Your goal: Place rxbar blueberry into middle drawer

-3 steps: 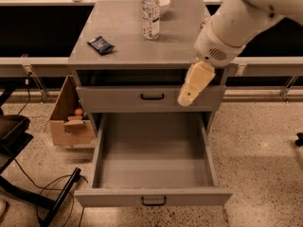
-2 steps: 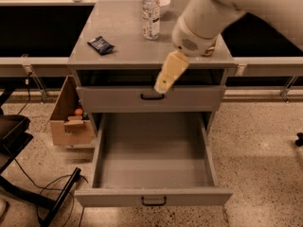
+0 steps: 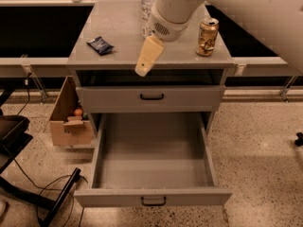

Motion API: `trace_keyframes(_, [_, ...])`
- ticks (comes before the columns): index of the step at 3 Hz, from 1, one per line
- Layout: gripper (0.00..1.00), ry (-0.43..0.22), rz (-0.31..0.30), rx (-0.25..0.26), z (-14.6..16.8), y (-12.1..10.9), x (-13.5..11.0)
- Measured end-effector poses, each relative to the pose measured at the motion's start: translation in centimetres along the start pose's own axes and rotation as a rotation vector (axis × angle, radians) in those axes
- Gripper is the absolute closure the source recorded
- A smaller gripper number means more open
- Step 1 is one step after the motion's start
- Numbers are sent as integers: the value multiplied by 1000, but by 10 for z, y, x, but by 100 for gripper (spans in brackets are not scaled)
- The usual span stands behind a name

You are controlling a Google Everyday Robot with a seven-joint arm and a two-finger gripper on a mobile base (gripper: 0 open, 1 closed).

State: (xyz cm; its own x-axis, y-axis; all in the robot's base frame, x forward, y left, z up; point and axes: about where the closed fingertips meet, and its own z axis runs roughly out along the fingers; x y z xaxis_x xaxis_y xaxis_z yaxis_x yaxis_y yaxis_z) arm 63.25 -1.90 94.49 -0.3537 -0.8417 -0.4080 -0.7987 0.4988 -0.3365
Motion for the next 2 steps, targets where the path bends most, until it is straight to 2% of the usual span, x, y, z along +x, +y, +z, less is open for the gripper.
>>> trace_keyframes(1, [0, -26, -9, 3, 3, 1, -5])
trace_keyframes(2, [0, -115, -22, 6, 25, -19, -34])
